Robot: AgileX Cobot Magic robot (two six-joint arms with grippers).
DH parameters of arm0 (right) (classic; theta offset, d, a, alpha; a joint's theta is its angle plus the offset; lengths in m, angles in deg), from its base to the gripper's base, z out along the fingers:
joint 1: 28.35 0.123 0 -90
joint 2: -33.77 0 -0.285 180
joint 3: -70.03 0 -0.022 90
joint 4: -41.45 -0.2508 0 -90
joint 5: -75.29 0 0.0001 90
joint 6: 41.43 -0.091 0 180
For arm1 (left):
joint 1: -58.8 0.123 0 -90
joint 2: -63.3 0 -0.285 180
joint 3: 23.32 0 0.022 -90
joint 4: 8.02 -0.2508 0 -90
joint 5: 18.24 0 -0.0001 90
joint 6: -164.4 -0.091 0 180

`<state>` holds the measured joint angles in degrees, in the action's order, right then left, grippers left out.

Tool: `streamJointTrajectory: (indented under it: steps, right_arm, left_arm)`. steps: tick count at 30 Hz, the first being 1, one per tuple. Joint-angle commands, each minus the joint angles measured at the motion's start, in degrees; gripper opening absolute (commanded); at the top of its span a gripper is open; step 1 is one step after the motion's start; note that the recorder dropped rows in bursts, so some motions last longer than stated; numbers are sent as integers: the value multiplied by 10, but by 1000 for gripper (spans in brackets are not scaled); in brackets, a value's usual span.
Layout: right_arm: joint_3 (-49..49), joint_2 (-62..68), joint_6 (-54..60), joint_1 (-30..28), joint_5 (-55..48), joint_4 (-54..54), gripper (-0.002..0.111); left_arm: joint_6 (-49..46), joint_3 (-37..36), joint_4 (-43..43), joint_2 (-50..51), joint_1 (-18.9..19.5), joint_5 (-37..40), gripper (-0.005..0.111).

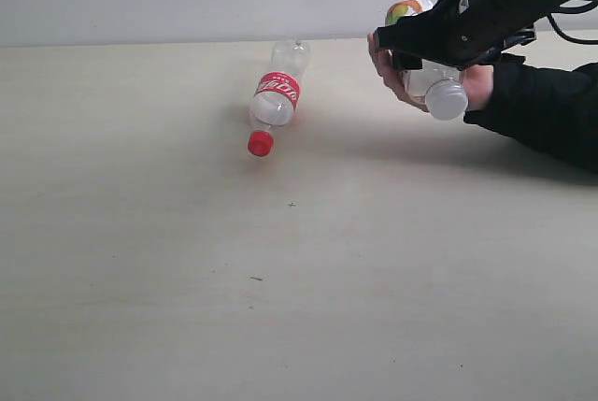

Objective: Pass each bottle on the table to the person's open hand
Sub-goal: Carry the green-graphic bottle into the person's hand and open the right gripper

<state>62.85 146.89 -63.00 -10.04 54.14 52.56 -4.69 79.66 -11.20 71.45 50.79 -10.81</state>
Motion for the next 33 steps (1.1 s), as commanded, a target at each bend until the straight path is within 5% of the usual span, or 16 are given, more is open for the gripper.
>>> streamJointTrajectory:
  steps: [1,5,9,33]
  right_arm:
    - [5,0,5,-3,-2,0,25]
    - [5,0,5,-3,-2,0,59]
    - [5,0,5,-3,-2,0,76]
    - [6,-146,23,-3,-93,-6,71]
  left_arm:
    - [-1,-2,5,-4,1,-3,0]
    - [-1,-2,5,-4,1,-3,0]
    - [-1,-2,5,-4,1,-3,0]
    - [-1,-2,5,-4,1,-3,0]
